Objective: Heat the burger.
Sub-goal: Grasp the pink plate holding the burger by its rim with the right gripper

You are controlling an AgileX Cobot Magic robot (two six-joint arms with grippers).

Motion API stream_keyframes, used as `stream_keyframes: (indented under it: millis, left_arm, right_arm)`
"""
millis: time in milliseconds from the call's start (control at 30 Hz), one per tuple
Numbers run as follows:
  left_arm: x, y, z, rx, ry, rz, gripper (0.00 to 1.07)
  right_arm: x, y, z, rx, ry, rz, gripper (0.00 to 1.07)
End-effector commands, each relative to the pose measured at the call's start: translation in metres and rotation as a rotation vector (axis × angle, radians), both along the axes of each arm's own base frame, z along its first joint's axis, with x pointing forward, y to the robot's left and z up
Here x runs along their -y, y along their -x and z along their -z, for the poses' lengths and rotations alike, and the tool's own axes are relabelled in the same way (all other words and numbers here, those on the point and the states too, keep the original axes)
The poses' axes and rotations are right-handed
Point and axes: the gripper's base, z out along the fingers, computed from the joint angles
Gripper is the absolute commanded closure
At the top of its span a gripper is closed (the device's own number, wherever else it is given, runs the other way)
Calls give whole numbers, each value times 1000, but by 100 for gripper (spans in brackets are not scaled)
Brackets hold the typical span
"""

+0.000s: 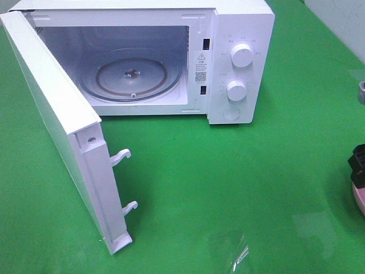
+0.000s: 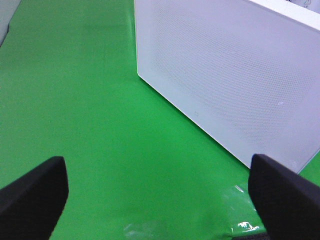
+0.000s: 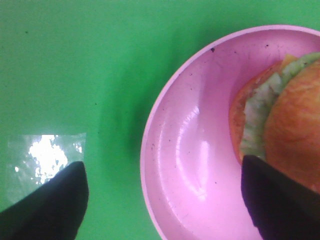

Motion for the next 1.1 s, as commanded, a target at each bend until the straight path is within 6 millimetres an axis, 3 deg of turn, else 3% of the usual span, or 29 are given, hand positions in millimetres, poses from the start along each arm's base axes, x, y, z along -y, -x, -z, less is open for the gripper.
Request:
stream_keyframes:
  millis: [33, 533, 1100]
  left_arm:
    - [1, 0, 0, 3, 8, 3, 17]
    - [1, 0, 0, 3, 8, 3, 17]
    - [1, 0, 0, 3, 7, 2, 17]
  right_arm:
    - [3, -2, 8, -25, 0, 11, 28]
    - [4, -21, 63, -140, -25, 39, 29]
    - [14, -28, 94, -169, -49, 87, 31]
